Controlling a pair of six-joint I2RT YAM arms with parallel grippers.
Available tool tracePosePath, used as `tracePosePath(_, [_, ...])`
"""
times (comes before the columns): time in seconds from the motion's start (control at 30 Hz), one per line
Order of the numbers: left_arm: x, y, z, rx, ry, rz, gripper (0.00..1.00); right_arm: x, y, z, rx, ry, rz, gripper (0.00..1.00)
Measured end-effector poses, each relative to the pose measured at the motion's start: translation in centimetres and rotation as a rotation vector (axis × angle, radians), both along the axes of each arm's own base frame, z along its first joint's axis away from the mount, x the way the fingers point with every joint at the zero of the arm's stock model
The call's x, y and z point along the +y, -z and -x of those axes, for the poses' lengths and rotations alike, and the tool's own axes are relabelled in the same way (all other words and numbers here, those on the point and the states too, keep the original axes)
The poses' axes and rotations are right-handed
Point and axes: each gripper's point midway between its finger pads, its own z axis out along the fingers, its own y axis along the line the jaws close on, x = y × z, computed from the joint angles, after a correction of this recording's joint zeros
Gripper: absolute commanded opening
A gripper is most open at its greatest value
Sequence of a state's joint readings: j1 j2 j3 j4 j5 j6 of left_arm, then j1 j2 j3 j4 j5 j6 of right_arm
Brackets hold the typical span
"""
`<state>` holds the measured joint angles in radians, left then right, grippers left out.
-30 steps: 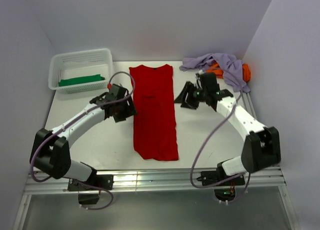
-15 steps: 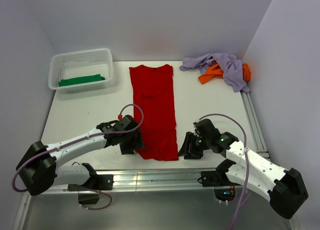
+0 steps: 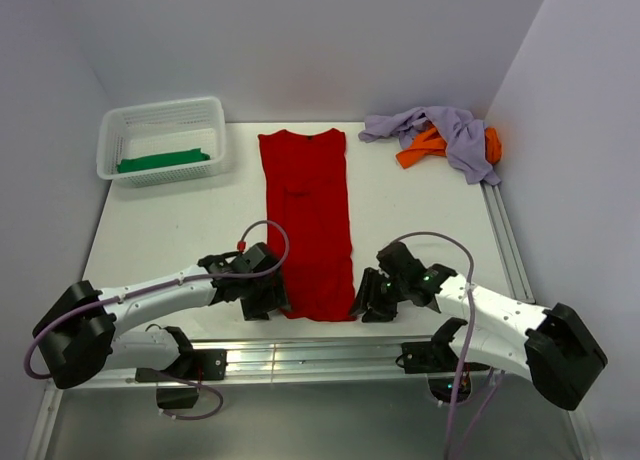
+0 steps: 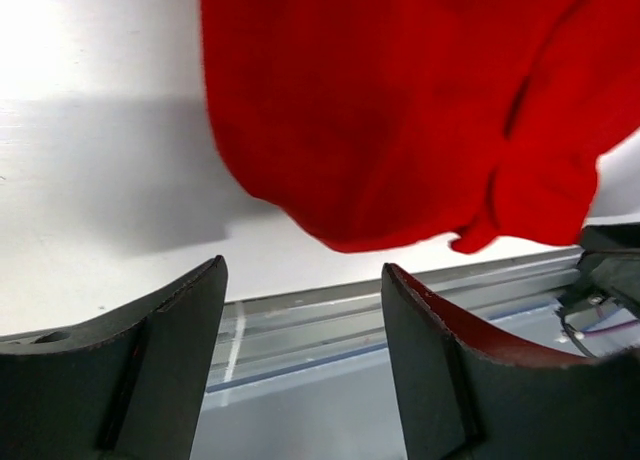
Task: Roll the t-shirts
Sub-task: Fold the tshirt
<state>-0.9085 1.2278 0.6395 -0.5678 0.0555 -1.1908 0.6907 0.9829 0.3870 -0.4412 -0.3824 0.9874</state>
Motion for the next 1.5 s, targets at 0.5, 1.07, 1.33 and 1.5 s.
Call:
tracePosePath(0.5, [1.6, 1.9, -2.3, -0.051, -0.112, 0.069, 0.55, 0.8, 1.9, -1.4, 0.012, 0.022, 0.028, 0.45])
tracePosePath(1.07, [0.1, 2.6, -4.1, -0.12, -0.109, 0.175, 0.0, 1.3, 2.2, -1.7, 0.021, 0.006, 0.032, 0.0])
tracePosePath(1.33, [0.4, 2.5, -3.4, -0.085, -0.07, 0.139, 0.0, 2.2, -0.3, -2.8, -0.001, -0.009, 0.02, 0.0])
tracePosePath(1.5, [0.1, 1.9, -3.4, -0.043, -0.046, 0.125, 0.0, 2.9, -1.7, -3.2, -0.011, -0.025, -0.002, 0.0])
